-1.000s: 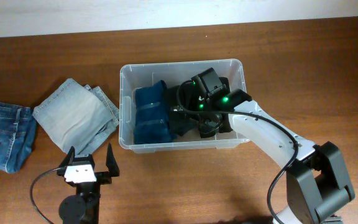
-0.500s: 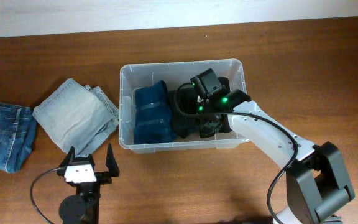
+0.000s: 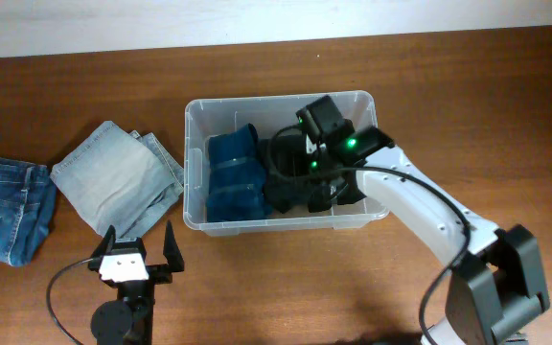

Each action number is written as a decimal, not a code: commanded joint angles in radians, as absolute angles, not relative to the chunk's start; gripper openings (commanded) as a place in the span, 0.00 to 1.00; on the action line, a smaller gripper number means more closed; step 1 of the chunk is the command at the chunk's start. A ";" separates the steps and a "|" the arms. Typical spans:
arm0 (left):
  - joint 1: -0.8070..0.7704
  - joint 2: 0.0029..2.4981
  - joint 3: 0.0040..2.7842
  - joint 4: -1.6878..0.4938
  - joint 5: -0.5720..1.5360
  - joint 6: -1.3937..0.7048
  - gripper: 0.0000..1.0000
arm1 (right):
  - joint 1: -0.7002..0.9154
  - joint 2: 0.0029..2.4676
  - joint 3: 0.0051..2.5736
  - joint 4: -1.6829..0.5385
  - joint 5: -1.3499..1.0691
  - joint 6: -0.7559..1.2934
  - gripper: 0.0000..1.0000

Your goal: Pack container

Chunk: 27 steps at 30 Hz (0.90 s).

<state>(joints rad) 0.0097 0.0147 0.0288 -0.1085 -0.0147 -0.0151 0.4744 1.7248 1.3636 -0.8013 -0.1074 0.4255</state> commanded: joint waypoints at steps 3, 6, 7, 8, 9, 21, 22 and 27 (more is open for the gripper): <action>0.013 0.006 0.021 -0.105 -0.022 -0.006 0.99 | 0.472 1.681 1.438 -0.826 -0.055 0.244 0.99; 0.013 0.006 0.021 -0.105 -0.022 -0.006 0.99 | 0.472 1.688 1.438 -0.823 -0.043 0.216 0.82; 0.013 0.006 0.021 -0.105 -0.022 -0.006 1.00 | 0.472 1.692 1.438 -0.817 -0.040 0.216 0.67; 0.013 0.006 0.021 -0.105 -0.022 -0.006 1.00 | 0.472 1.698 1.436 -0.804 -0.040 0.216 0.59; 0.013 0.006 0.021 -0.105 -0.022 -0.006 1.00 | 0.472 1.707 1.436 -0.792 -0.040 0.216 0.53; 0.013 0.006 0.021 -0.105 -0.022 -0.006 0.99 | 0.473 1.900 1.430 -0.774 -0.090 0.216 0.34; 0.013 0.006 0.021 -0.105 -0.022 -0.006 0.99 | 0.475 1.917 1.429 -0.783 -0.090 0.216 0.32; 0.013 0.006 0.021 -0.105 -0.022 -0.006 1.00 | 0.477 1.955 1.431 -0.805 -0.089 0.216 0.21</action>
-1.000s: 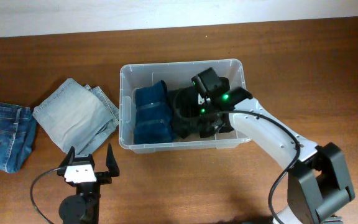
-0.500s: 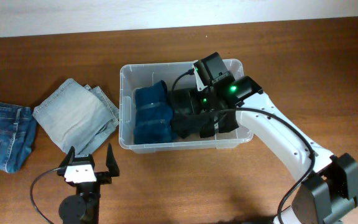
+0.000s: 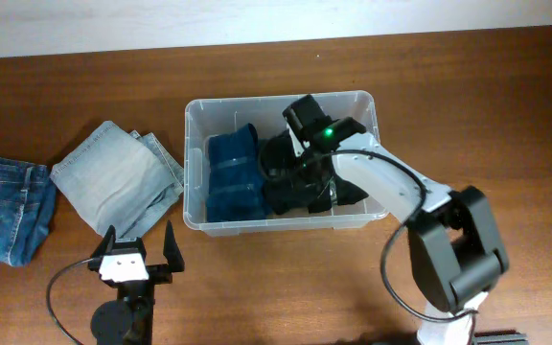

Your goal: Pack container

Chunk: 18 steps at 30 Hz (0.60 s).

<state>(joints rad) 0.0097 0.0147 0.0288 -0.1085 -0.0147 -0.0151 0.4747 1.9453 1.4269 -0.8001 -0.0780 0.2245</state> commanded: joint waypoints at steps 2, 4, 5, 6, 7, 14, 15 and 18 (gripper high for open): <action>0.013 0.006 0.021 -0.105 -0.022 -0.006 0.99 | 0.476 1.941 1.447 -0.808 -0.089 0.216 0.21; 0.013 0.006 0.021 -0.105 -0.022 -0.006 1.00 | 0.476 1.917 1.475 -0.817 -0.090 0.216 0.21; 0.013 0.006 0.021 -0.105 -0.022 -0.006 0.99 | 0.477 1.905 1.491 -0.822 -0.091 0.216 0.21; 0.013 0.006 0.021 -0.105 -0.022 -0.006 0.99 | 0.479 1.895 1.509 -0.828 -0.094 0.216 0.22; 0.013 0.006 0.021 -0.105 -0.022 -0.006 0.99 | 0.480 1.886 1.526 -0.834 -0.094 0.216 0.22; 0.013 0.006 0.021 -0.105 -0.022 -0.006 0.99 | 0.485 1.872 1.563 -0.783 -0.094 0.213 0.23; 0.013 0.006 0.021 -0.105 -0.022 -0.006 1.00 | 0.486 1.874 1.557 -0.764 -0.094 0.213 0.23; 0.013 0.006 0.021 -0.105 -0.022 -0.006 0.99 | 0.487 1.888 1.542 -0.715 -0.096 0.214 0.23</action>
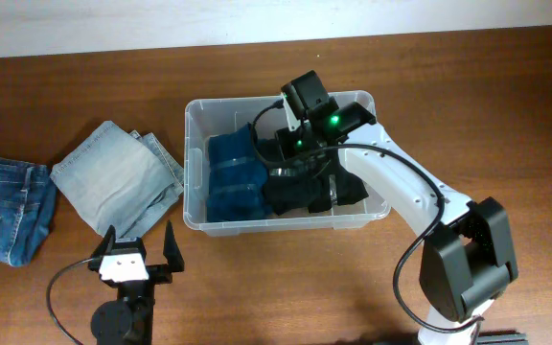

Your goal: Pack container

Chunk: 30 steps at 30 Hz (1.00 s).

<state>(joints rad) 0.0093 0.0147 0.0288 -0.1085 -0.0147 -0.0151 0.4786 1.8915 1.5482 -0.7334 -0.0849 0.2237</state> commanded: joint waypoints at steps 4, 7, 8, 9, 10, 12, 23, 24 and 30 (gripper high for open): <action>0.013 0.006 0.021 -0.105 -0.022 -0.006 1.00 | 0.502 1.940 1.542 -0.669 -0.101 0.214 0.24; 0.013 0.006 0.021 -0.105 -0.022 -0.006 0.99 | 0.517 1.982 1.542 -0.643 -0.101 0.214 0.24; 0.013 0.006 0.021 -0.105 -0.022 -0.006 0.99 | 0.520 1.994 1.542 -0.638 -0.101 0.214 0.24; 0.013 0.006 0.021 -0.105 -0.022 -0.006 0.99 | 0.523 2.005 1.542 -0.634 -0.101 0.214 0.24; 0.013 0.006 0.021 -0.105 -0.022 -0.006 0.99 | 0.524 2.012 1.542 -0.634 -0.101 0.214 0.24; 0.013 0.006 0.021 -0.105 -0.022 -0.006 1.00 | 0.524 2.019 1.542 -0.638 -0.102 0.214 0.24; 0.013 0.006 0.021 -0.105 -0.022 -0.006 0.99 | 0.500 1.913 1.654 -0.740 -0.210 0.213 0.25; 0.013 0.006 0.021 -0.105 -0.022 -0.006 0.99 | 0.493 1.882 1.688 -0.772 -0.204 0.213 0.27; 0.013 0.006 0.021 -0.105 -0.022 -0.006 0.99 | 0.405 1.718 1.822 -0.953 -0.033 0.213 0.37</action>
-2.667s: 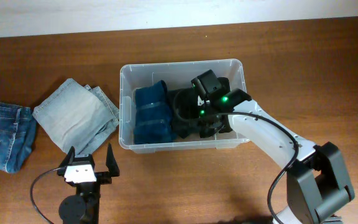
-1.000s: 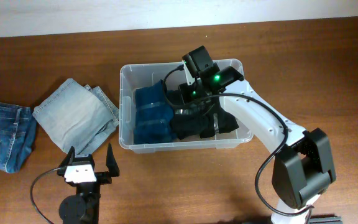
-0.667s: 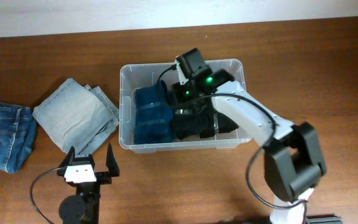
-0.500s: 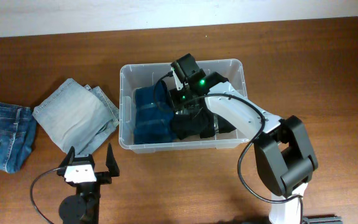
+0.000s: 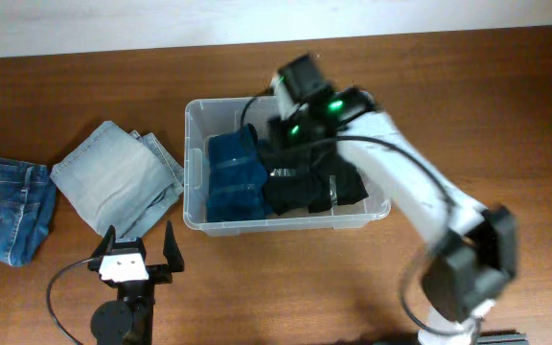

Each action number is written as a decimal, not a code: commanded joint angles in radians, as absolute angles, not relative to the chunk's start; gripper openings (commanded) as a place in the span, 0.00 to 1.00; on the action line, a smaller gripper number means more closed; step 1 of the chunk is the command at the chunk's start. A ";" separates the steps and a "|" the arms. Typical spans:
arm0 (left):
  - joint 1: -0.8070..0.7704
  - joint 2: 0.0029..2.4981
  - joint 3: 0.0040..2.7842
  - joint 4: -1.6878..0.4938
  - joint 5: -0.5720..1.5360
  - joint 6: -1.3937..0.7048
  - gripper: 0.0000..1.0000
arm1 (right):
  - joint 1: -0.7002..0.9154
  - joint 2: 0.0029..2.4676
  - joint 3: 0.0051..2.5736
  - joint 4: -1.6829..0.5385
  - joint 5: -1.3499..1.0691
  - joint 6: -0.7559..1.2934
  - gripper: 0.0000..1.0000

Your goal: Pack container

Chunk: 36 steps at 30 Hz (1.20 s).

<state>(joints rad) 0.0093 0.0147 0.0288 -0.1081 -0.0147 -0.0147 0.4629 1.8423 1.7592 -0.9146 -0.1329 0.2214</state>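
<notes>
A clear plastic container (image 5: 192,182) stands mid-table. Inside it, folded dark blue jeans (image 5: 235,177) fill the left half and a folded black garment (image 5: 312,187) the right half. My right gripper (image 5: 268,126) hangs over the container's back middle, blurred, with its fingers hidden under the wrist. Whether it is open or shut does not show. My left gripper (image 5: 139,241) stands open near the front edge, with nothing between its fingers. Folded light blue jeans (image 5: 118,177) lie on the table left of the container.
Another pair of blue jeans (image 5: 3,206) lies at the far left edge of the table. The right arm's white links (image 5: 420,187) stretch from the front right across the container's right corner.
My right arm has risen and drawn back, so its wrist is now over the container's back rim instead of down among the clothes. The black garment stays in the container. The left arm is unchanged.
First my right gripper was down in the container's right half on the black garment. Then it was further left on that garment, then at the seam between the black and dark blue clothes. Now it is raised at the back. The left gripper stayed open throughout.
</notes>
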 commanded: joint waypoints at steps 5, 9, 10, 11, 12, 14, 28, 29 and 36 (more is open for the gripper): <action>0.013 0.006 0.021 -0.105 -0.022 -0.006 0.99 | 0.239 1.584 1.826 -1.065 0.020 0.213 0.46; 0.013 0.006 0.021 -0.105 -0.022 -0.007 0.99 | 0.051 1.509 1.826 -1.151 0.020 0.213 0.70; 0.013 0.006 0.021 -0.105 -0.022 -0.006 0.99 | -0.003 1.497 1.826 -1.172 0.020 0.214 0.73; 0.013 0.006 0.021 -0.105 -0.022 -0.007 0.99 | -0.040 1.492 1.826 -1.187 0.020 0.214 0.77; 0.013 0.006 0.021 -0.105 -0.022 -0.006 0.99 | -0.088 1.489 1.825 -1.205 0.020 0.213 0.83; 0.013 0.006 0.021 -0.105 -0.022 -0.006 0.99 | -0.169 1.491 1.824 -1.236 0.020 0.213 0.93; 0.013 0.006 0.021 -0.105 -0.022 -0.007 0.99 | -0.361 1.505 1.822 -1.298 0.020 0.214 0.99; 0.013 0.006 0.021 -0.105 -0.022 -0.006 0.99 | -0.361 1.505 1.822 -1.298 0.020 0.214 0.99; 0.013 0.006 0.021 -0.105 -0.022 -0.006 0.99 | -0.361 1.505 1.822 -1.298 0.020 0.214 0.99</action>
<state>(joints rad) 0.0097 0.0147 0.0288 -0.1085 -0.0147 -0.0151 -0.3557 1.5028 1.8229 -1.2984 0.0116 0.2096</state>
